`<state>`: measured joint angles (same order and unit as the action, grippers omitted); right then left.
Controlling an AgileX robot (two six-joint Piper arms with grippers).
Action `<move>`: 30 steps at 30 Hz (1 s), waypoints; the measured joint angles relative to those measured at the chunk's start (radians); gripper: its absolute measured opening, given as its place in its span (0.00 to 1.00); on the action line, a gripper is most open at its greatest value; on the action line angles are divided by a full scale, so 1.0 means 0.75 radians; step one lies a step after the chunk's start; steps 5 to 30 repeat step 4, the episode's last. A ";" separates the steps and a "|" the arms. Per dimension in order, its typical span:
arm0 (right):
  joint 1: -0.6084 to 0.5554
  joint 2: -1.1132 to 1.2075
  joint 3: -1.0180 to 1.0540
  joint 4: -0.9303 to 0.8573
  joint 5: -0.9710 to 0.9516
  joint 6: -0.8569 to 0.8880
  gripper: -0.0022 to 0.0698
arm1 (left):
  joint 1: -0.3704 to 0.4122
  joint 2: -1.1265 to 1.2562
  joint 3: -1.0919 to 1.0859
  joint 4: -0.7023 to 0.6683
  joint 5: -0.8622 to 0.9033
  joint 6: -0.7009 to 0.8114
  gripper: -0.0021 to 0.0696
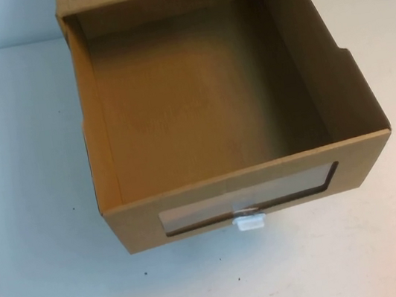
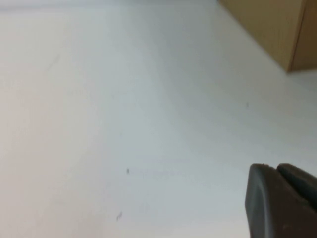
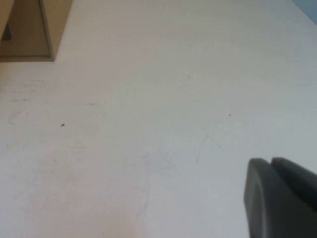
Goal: Open the shoe box
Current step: 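Pull the top drawer of the cardboard box fully open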
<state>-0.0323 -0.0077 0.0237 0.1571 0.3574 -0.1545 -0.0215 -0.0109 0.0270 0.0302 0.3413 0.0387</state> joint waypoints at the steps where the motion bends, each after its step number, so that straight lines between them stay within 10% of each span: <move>1: 0.000 0.000 0.000 0.000 0.000 0.000 0.01 | 0.000 0.000 0.000 0.000 0.026 0.003 0.02; 30: 0.000 0.000 0.000 0.000 0.000 0.000 0.01 | 0.000 0.000 0.000 0.000 0.051 0.005 0.02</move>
